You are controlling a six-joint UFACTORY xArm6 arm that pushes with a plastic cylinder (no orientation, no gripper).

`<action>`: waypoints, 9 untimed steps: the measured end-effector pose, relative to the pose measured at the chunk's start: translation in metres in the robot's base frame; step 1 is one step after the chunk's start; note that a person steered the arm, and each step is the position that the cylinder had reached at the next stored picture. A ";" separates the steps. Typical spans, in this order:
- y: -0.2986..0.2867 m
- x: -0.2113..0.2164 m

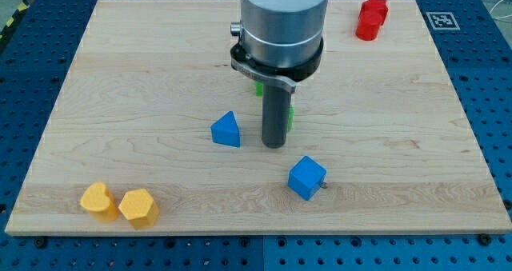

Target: Move the green circle towards right side of the green star

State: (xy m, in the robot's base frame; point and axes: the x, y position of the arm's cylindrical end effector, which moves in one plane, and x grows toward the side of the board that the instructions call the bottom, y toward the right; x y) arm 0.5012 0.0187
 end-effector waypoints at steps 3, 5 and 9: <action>-0.005 -0.065; 0.022 -0.084; 0.022 -0.058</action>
State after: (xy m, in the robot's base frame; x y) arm 0.4437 0.0408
